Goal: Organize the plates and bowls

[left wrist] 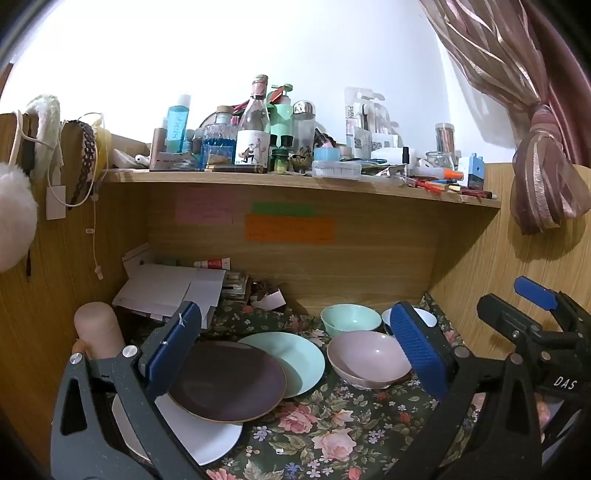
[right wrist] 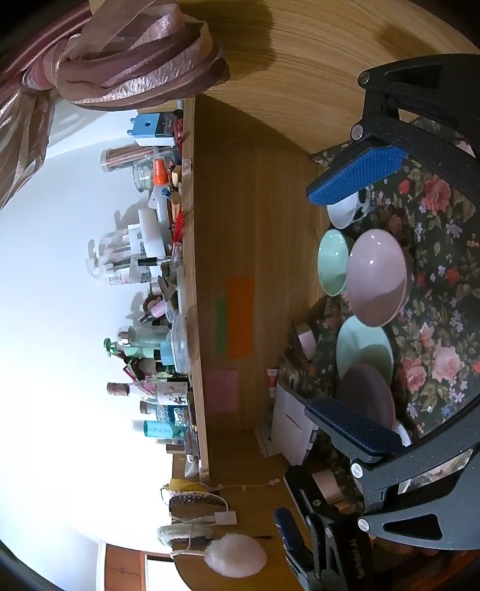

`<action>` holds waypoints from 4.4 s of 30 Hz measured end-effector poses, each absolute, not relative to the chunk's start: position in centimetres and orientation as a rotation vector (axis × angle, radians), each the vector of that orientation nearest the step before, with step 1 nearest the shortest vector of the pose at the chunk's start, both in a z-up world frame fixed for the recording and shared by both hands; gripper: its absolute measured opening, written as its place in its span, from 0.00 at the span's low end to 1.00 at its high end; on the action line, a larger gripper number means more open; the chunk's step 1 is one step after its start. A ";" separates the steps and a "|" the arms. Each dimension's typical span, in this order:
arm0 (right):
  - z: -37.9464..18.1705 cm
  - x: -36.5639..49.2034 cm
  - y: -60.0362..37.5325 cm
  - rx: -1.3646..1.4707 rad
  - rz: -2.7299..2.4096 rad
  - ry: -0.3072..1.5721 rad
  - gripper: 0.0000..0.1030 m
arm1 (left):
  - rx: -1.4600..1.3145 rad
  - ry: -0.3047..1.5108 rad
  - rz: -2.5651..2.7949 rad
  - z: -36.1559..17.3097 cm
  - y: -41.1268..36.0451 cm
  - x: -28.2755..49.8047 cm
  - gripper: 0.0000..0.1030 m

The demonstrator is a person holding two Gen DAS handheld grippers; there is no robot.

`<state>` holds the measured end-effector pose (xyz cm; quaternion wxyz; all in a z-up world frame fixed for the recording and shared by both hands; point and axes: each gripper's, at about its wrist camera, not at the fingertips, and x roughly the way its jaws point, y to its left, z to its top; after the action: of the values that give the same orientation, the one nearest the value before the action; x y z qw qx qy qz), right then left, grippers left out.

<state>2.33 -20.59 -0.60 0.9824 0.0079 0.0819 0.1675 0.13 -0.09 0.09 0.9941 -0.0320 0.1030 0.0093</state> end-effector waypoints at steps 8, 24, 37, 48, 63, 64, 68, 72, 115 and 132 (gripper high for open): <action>-0.5 2.2 -20.7 0.029 0.347 0.167 1.00 | -0.048 0.194 0.014 -0.2 -0.7 -0.2 1.00; -0.4 1.8 -20.6 0.026 0.344 0.148 1.00 | -0.046 0.190 0.005 0.0 -1.0 -0.4 1.00; -0.3 1.6 -20.6 0.026 0.344 0.144 1.00 | -0.046 0.191 0.004 0.0 -1.0 -0.4 1.00; -0.4 1.6 -20.5 0.025 0.344 0.147 1.00 | -0.046 0.190 0.005 0.0 -1.0 -0.4 1.00; -0.5 1.9 -20.4 0.023 0.343 0.154 1.00 | -0.045 0.191 0.007 0.0 -1.3 -0.4 1.00; -0.5 1.9 -20.4 0.022 0.343 0.155 1.00 | -0.044 0.192 0.009 0.0 -1.3 -0.4 1.00; -0.4 1.9 -20.4 0.023 0.345 0.155 1.00 | -0.046 0.192 0.007 0.0 -1.3 -0.4 1.00; -0.6 2.0 -20.4 0.022 0.346 0.161 1.00 | -0.049 0.195 0.006 -0.2 -1.4 -0.3 1.00; -12.5 16.1 -7.2 -0.101 0.572 0.681 0.79 | -0.208 0.708 0.186 -13.7 16.2 11.1 0.77; -15.4 22.2 -3.5 -0.095 0.603 0.880 0.35 | -0.213 0.814 0.117 -15.2 17.4 14.2 0.44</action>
<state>22.19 -3.52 -15.45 0.8600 -0.0452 0.4194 0.2871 14.18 17.36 -15.22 0.9111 -0.1032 0.3951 0.0568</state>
